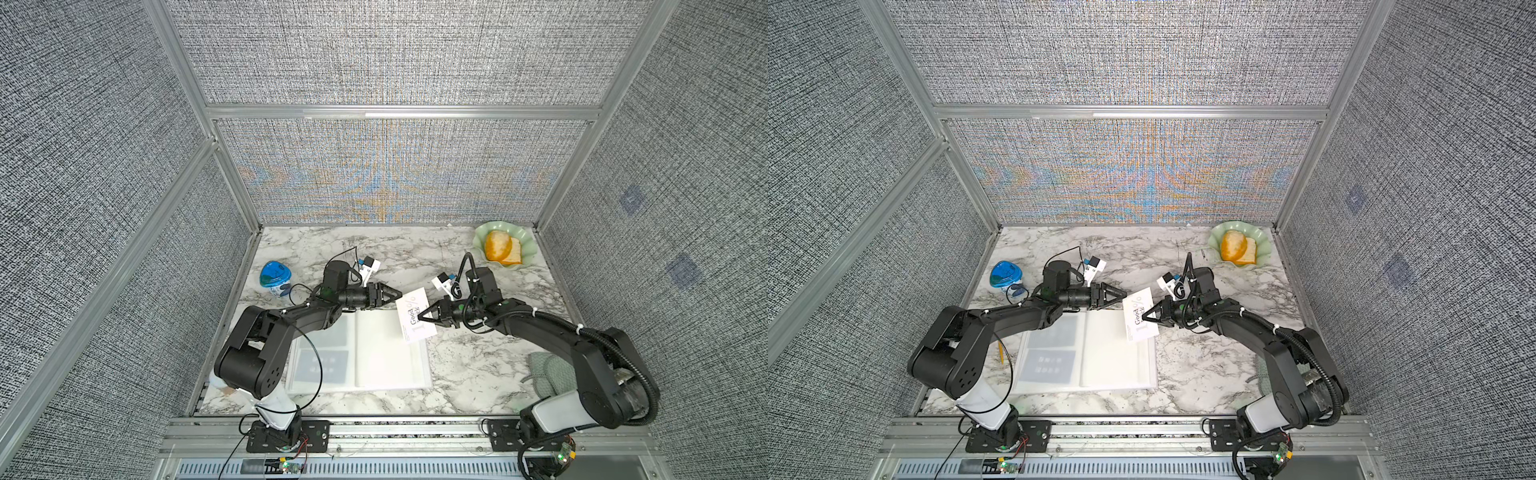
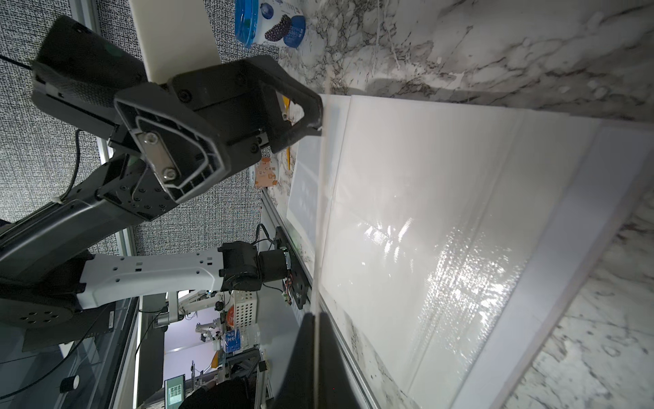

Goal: Place the photos into the photo albums
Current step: Pick up the photo at the center of the board.

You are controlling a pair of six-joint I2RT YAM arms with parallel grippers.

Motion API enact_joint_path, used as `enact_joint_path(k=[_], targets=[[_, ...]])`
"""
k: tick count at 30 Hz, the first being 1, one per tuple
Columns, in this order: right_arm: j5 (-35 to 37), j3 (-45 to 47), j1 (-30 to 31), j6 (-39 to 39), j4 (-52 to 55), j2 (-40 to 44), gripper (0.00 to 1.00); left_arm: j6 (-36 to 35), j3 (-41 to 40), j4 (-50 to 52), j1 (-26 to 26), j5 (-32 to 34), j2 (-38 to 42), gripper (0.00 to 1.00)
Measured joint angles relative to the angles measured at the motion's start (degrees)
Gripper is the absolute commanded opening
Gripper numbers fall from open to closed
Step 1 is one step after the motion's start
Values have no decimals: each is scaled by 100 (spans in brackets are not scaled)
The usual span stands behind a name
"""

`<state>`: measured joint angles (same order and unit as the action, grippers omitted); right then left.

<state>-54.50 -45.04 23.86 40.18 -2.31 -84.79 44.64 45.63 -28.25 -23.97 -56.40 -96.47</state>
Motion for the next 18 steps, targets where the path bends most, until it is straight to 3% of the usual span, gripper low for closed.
enact_joint_path(k=[11, 15, 18], targets=[[-111, -149, 181, 144, -358, -243, 0, 240, 22, -249, -31, -79, -306, 55], [-153, -201, 247, 195, -494, -503, 0, 339, 57, -365, -127, -201, -350, 45], [-197, -249, 269, 221, -608, -619, 0, 391, 57, -507, -184, -275, -378, 30]])
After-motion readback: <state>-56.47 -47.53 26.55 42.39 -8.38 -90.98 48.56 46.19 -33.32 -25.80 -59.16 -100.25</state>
